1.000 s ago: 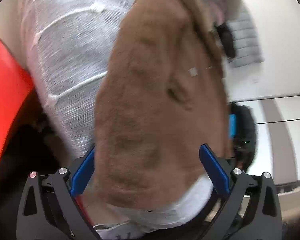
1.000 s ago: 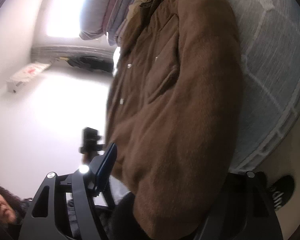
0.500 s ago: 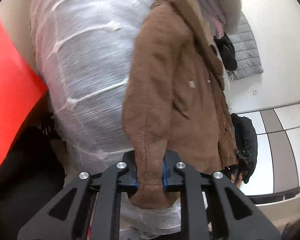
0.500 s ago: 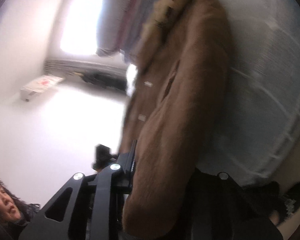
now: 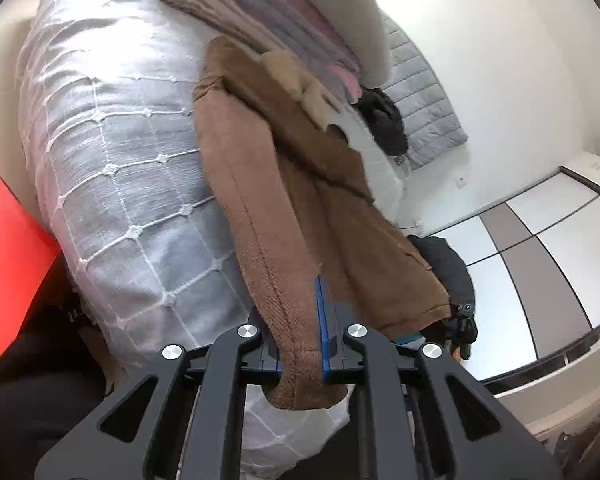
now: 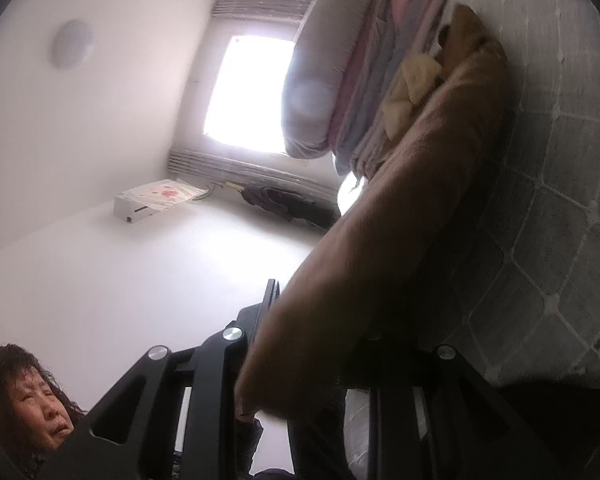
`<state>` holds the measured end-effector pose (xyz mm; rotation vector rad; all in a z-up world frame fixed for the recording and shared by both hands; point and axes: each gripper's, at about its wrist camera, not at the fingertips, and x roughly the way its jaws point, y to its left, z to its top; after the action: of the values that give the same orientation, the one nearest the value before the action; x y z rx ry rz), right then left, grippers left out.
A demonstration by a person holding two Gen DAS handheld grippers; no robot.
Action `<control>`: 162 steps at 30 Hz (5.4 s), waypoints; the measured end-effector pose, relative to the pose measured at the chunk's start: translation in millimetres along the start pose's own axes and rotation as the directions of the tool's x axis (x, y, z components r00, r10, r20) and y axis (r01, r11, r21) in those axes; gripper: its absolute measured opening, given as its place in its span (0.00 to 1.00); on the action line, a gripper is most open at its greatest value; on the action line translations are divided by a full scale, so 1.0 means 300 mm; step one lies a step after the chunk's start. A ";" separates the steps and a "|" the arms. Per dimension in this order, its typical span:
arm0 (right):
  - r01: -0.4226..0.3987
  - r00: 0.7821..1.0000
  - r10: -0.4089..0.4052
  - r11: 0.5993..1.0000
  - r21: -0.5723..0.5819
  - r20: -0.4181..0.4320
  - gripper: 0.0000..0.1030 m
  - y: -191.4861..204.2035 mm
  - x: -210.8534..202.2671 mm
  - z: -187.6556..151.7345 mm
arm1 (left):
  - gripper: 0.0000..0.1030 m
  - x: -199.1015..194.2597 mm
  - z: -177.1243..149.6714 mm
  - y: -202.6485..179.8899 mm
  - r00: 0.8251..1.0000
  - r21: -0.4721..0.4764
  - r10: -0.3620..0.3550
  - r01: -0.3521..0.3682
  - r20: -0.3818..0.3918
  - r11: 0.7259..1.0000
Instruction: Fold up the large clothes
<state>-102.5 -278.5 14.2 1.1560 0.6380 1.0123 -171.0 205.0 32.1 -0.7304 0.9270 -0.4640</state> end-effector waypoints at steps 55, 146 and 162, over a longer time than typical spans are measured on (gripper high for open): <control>-0.032 0.999 0.032 0.998 0.046 0.009 0.10 -0.078 -0.071 -0.001 | 0.11 -0.197 -0.174 -0.136 0.986 -0.005 -0.093 0.095 0.139 0.995; 0.042 0.887 -0.233 0.901 0.432 0.399 0.68 -0.649 0.233 0.998 | 0.67 0.362 0.965 0.566 0.925 -0.493 0.085 0.118 0.371 0.862; 0.433 0.882 -0.431 0.901 0.033 0.193 0.66 -0.553 0.481 0.866 | 0.68 0.603 0.849 0.375 0.978 -0.114 0.055 -0.032 0.202 0.993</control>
<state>231.7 -273.8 -50.2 1.0255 0.6921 0.5127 146.6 256.4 -50.4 -0.8405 0.7771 -0.2936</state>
